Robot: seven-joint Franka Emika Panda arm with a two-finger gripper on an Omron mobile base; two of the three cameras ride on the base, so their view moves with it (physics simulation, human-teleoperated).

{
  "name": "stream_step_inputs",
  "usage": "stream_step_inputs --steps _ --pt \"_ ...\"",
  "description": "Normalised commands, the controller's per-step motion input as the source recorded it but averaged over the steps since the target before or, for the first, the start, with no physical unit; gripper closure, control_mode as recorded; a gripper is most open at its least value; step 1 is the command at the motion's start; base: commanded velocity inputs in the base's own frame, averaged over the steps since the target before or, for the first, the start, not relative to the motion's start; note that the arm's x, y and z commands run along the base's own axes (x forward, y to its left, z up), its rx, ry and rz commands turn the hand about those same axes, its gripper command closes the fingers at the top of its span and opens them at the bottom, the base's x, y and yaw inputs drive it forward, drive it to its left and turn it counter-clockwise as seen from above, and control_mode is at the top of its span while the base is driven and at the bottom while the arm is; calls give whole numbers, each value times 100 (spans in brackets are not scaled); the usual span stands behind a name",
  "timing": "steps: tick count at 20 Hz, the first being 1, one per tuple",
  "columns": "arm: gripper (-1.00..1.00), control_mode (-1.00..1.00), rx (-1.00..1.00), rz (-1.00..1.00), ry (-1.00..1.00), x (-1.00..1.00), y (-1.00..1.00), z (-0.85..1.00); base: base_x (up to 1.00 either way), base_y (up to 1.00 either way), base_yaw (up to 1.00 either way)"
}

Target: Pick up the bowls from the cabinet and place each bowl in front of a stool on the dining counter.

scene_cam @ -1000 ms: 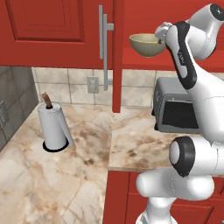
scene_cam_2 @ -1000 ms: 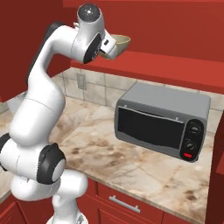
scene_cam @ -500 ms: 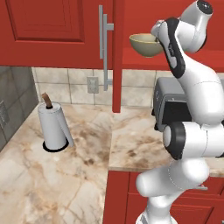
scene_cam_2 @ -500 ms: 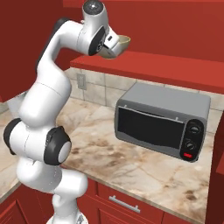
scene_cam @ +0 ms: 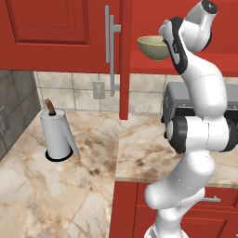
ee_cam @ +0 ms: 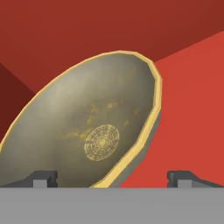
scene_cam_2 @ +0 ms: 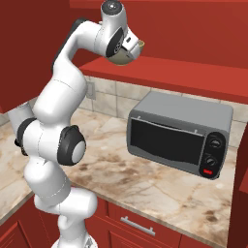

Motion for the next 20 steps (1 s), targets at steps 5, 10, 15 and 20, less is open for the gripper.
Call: stream_step_inputs --steps 5,10,15,20 --pt "-100 -100 0 0 4 53 -13 -2 0 0 0" --pt "-100 -100 0 0 7 19 -2 -17 0 0 0" --pt "-100 -100 0 0 7 15 0 -21 0 0 0" --pt "100 -100 0 0 3 20 0 -22 0 0 0"
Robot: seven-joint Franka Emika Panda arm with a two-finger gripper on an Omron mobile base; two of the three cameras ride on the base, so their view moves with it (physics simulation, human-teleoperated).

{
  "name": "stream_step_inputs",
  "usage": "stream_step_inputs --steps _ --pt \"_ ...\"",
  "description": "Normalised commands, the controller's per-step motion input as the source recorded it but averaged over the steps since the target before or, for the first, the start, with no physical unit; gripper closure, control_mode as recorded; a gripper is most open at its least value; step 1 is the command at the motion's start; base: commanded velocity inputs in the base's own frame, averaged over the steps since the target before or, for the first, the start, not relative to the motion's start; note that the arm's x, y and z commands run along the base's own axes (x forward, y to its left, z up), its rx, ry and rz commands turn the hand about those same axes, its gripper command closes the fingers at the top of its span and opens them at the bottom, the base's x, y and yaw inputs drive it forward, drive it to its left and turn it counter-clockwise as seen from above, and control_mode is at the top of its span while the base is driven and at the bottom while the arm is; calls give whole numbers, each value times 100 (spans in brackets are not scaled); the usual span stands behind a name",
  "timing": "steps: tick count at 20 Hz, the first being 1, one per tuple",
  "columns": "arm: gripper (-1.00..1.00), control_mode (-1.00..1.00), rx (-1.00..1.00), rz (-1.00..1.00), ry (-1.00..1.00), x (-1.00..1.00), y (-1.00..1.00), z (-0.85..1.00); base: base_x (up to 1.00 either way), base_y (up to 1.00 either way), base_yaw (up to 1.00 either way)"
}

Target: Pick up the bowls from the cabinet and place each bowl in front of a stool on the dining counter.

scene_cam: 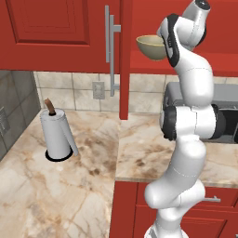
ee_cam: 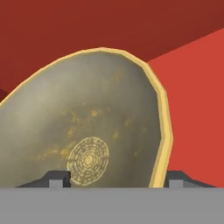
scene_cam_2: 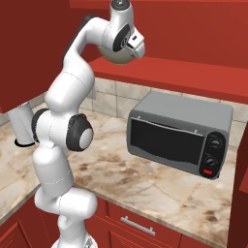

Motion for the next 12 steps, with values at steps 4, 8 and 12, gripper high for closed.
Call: stream_step_inputs --steps 4,8,12 --pt "100 -100 0 0 0 0 0 0 0 0 0" --pt "100 -100 0 0 0 0 0 0 0 0 0" --pt "100 -100 0 0 0 -42 -10 0 0 0 0"
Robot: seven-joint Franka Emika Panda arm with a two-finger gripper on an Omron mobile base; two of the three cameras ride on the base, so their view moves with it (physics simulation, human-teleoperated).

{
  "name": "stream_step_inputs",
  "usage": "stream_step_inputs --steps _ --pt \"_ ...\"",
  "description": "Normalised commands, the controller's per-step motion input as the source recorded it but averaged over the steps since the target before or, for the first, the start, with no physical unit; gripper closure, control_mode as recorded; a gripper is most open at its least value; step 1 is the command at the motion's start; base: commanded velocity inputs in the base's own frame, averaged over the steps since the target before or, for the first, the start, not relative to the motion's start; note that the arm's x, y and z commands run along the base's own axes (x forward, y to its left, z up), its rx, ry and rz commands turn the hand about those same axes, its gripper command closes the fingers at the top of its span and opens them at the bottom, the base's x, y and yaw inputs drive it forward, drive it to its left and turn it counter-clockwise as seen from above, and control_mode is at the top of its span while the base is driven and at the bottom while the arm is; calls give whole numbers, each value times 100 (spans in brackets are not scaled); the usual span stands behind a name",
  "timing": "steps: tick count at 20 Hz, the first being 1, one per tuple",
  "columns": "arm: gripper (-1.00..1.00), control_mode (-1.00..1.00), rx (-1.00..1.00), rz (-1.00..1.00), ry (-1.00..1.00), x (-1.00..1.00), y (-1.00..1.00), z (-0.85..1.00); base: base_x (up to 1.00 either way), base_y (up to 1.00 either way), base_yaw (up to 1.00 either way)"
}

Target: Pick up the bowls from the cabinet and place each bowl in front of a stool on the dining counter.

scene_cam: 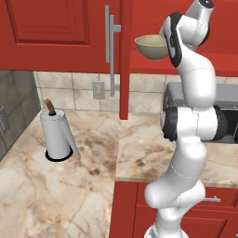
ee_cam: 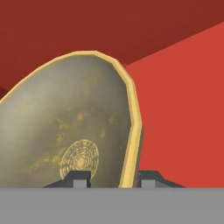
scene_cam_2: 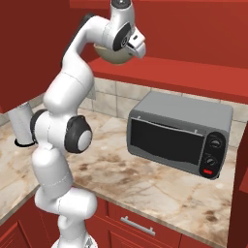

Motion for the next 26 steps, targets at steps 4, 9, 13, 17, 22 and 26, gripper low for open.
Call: stream_step_inputs --steps 4,9,13,17,22,26 --pt "100 -100 0 0 -16 -100 -21 0 0 0 0" --pt "100 -100 0 4 -17 -100 0 -12 0 0 0" --pt "100 -100 0 7 -17 -100 0 -12 0 0 0" --pt "100 -100 0 7 -17 -100 0 -6 0 0 0" --pt "100 -100 0 3 -9 -100 0 0 0 0 0" --pt "100 -100 0 2 0 -84 0 0 0 0 0"
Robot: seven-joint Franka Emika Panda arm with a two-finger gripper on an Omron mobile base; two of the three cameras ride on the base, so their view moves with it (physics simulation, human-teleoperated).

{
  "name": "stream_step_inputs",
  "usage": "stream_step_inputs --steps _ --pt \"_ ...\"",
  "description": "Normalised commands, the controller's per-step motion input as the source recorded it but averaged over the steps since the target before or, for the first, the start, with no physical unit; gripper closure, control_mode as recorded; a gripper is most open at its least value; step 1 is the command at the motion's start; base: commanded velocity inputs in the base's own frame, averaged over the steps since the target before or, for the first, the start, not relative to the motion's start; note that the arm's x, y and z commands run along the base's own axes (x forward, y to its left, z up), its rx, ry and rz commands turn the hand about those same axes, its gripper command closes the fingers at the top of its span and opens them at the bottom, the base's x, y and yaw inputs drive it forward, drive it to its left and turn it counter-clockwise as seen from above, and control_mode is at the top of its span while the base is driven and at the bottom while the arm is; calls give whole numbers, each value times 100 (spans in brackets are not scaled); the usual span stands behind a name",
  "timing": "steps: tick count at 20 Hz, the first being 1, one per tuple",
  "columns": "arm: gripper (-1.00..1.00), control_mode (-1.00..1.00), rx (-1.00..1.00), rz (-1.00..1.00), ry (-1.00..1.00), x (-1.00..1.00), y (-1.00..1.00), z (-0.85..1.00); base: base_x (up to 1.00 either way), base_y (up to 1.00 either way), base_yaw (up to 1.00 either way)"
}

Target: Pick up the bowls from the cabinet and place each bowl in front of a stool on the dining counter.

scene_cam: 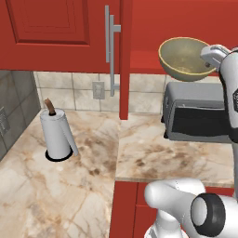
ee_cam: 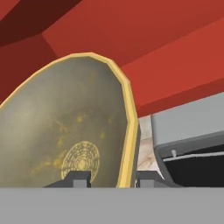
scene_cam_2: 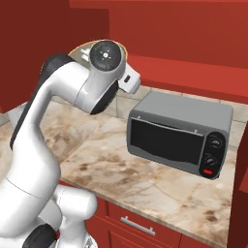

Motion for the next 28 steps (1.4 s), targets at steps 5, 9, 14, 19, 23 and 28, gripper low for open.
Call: stream_step_inputs --steps 5,9,14,19,23,28 --pt "100 -100 0 2 5 -53 0 -2 0 0 0" --pt "100 -100 -1 2 2 -57 0 -6 0 0 0" --pt "100 100 0 0 0 -14 0 -2 -74 0 1" --pt "100 100 0 0 0 0 0 0 -91 0 0" --pt "100 100 0 0 0 0 0 0 -99 0 0" --pt "100 100 0 0 0 0 0 0 -100 -11 -7"
